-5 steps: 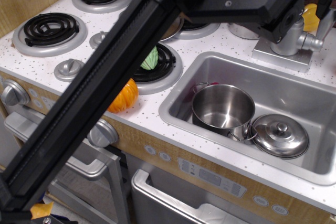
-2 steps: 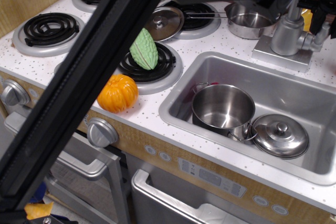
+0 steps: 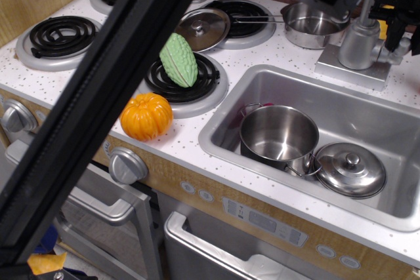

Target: Turn lever vertical to front

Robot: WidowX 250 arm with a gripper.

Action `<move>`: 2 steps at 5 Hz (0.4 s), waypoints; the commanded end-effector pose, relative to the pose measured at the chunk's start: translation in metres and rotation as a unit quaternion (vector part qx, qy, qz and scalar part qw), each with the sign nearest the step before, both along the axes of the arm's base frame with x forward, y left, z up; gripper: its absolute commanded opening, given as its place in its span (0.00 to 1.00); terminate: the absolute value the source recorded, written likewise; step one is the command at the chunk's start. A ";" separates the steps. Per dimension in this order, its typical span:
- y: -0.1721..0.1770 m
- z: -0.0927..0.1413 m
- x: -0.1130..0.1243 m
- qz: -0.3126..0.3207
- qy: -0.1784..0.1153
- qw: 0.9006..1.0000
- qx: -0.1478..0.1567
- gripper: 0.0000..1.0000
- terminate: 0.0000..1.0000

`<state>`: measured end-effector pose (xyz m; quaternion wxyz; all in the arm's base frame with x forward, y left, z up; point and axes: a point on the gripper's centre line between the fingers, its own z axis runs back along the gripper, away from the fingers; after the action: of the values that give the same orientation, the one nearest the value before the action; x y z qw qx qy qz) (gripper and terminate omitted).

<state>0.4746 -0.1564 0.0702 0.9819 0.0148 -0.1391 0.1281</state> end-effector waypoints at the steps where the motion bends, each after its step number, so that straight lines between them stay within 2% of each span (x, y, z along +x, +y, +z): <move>1: -0.016 0.008 -0.010 -0.005 -0.015 1.000 -0.019 0.00 0.00; 2: -0.017 0.000 -0.013 -0.005 -0.020 1.000 -0.024 0.00 0.00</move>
<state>0.4615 -0.1601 0.0456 0.9817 0.0009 -0.1425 0.1265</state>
